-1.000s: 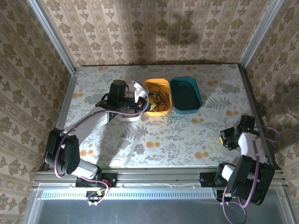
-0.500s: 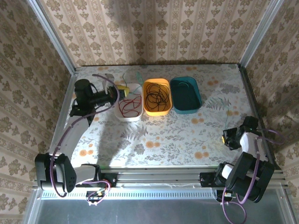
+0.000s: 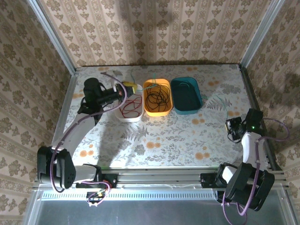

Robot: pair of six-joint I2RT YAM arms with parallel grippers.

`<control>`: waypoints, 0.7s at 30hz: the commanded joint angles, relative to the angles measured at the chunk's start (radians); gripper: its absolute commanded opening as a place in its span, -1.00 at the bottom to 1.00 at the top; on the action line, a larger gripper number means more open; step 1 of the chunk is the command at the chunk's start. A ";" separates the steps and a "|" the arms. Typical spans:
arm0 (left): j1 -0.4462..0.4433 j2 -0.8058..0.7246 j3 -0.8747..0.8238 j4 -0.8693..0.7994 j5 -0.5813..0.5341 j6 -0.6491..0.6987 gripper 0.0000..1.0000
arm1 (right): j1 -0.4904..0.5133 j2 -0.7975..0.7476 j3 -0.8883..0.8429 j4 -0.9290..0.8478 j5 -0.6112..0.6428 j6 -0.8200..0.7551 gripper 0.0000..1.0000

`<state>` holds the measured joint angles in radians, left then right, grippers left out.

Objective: Untangle the cables

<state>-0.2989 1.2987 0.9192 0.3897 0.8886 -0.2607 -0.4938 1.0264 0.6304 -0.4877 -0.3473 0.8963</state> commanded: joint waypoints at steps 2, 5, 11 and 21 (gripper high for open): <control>-0.064 0.080 0.010 0.081 -0.063 -0.016 -1.00 | 0.083 -0.069 0.177 0.024 0.136 -0.063 -1.00; -0.105 0.142 0.006 0.162 -0.079 -0.066 -1.00 | 0.162 -0.087 0.288 -0.010 0.262 -0.154 -1.00; -0.164 0.229 0.023 0.224 -0.110 -0.096 -1.00 | 0.244 -0.093 0.388 -0.035 0.378 -0.279 -1.00; -0.232 0.324 0.110 0.165 -0.155 -0.034 -1.00 | 0.398 -0.025 0.430 -0.070 0.129 -0.479 -1.00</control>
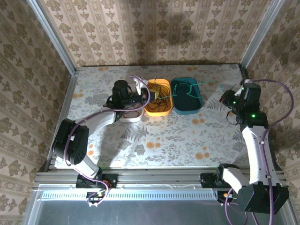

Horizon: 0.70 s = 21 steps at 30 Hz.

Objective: Untangle the cables

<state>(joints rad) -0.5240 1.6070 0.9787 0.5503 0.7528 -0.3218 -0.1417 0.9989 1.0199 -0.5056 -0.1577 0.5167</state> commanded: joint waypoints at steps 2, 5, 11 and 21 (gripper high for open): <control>-0.011 0.036 0.072 -0.012 -0.020 0.037 -1.00 | 0.083 0.013 0.039 -0.064 -0.064 -0.116 -1.00; -0.026 0.058 0.101 -0.037 -0.020 0.058 -1.00 | 0.128 0.039 0.040 -0.064 -0.053 -0.117 -1.00; -0.065 0.082 0.130 -0.042 -0.029 0.058 -1.00 | 0.206 0.109 0.040 0.039 0.001 -0.042 -1.00; -0.120 0.154 0.148 0.049 -0.040 -0.022 -1.00 | 0.283 0.245 0.054 0.212 0.094 0.178 -1.00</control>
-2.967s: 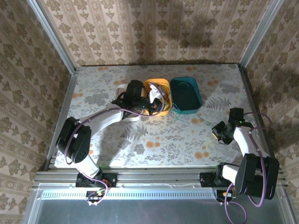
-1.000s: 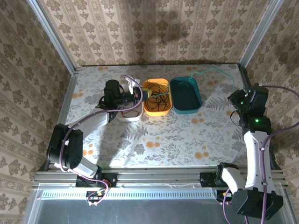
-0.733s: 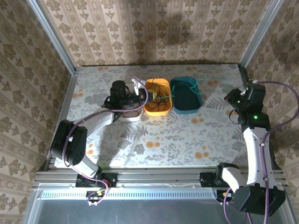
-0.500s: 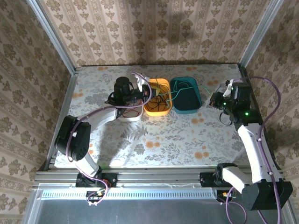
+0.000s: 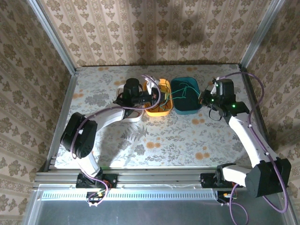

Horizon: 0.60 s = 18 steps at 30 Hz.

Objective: Untangle the cables

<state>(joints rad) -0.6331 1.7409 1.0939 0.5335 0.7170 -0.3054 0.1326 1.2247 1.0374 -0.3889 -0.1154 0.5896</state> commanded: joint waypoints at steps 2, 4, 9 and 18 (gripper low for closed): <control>-0.017 0.033 0.040 0.087 -0.009 -0.051 -1.00 | 0.011 0.043 0.036 0.143 0.035 0.167 -1.00; -0.020 0.048 0.048 0.107 -0.020 -0.063 -1.00 | 0.014 0.071 0.033 0.184 -0.002 0.217 -1.00; -0.021 0.089 0.091 0.187 -0.048 -0.110 -1.00 | 0.063 0.122 0.017 0.223 -0.026 0.281 -1.00; -0.016 0.163 0.221 0.182 -0.101 -0.119 -1.00 | 0.144 0.133 -0.044 0.268 -0.067 0.327 -1.00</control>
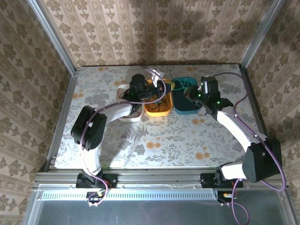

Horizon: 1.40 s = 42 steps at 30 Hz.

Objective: Untangle the cables

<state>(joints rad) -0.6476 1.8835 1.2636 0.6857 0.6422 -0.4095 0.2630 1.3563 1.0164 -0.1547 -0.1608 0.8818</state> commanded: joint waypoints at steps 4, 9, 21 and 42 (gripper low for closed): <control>0.003 0.009 0.038 0.003 -0.110 0.005 -1.00 | -0.012 -0.038 -0.041 0.054 -0.014 0.030 -1.00; 0.017 -0.037 -0.027 -0.083 -0.242 0.055 -1.00 | -0.099 -0.105 -0.056 0.133 -0.128 0.012 -1.00; 0.047 -0.179 -0.212 -0.099 -0.594 0.116 -1.00 | -0.275 -0.204 -0.053 -0.022 -0.168 -0.062 -1.00; 0.066 -0.366 -0.306 -0.083 -0.644 0.185 -1.00 | -0.064 0.056 0.180 -0.450 0.835 -0.125 -1.00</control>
<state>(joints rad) -0.5873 1.5452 0.9737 0.6060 0.0101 -0.2527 0.1879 1.3697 1.1717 -0.4904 0.4480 0.7395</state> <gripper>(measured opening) 0.064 0.058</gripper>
